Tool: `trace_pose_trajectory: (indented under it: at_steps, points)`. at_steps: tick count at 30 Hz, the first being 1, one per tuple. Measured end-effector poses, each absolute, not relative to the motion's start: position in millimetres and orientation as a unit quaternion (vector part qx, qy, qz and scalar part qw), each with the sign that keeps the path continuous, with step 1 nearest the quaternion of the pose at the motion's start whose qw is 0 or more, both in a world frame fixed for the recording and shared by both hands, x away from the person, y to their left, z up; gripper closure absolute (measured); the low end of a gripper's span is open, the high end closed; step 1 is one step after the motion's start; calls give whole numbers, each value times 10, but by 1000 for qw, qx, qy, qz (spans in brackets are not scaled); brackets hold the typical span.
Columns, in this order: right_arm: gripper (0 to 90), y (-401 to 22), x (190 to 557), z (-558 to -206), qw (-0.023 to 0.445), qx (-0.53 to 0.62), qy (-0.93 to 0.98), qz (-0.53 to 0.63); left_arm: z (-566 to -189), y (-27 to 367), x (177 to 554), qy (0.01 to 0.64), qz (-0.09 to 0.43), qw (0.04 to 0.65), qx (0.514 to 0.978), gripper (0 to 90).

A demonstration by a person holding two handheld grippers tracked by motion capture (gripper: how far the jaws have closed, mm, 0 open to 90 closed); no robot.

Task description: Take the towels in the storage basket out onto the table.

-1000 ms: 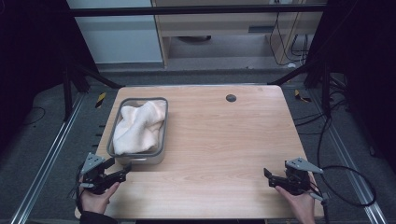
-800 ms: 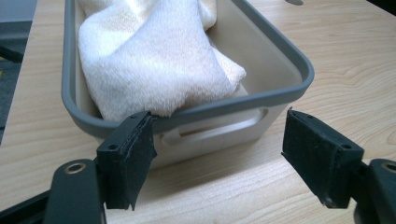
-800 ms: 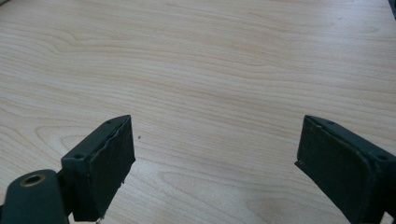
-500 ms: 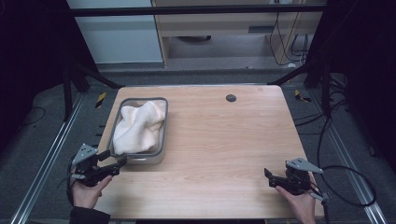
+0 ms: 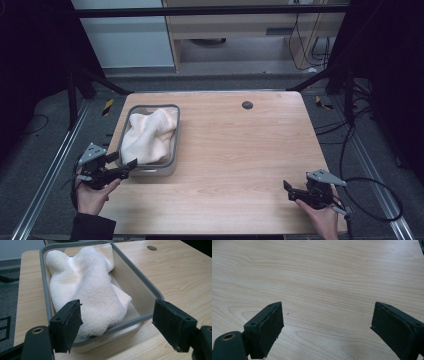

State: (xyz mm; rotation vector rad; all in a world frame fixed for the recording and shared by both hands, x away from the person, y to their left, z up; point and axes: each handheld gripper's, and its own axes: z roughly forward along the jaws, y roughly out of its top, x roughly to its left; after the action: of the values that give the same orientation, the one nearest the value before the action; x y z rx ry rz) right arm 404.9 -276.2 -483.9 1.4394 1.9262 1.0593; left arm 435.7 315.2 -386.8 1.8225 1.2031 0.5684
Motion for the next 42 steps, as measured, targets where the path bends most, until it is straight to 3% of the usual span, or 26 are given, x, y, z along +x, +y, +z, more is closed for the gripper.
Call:
trace_pose_trajectory:
  at_steps: [42]
  points:
    - [102, -2740, 4059, -4846, 245, 527, 718, 384, -3577, 2758, 5153, 466, 218, 360, 778, 229]
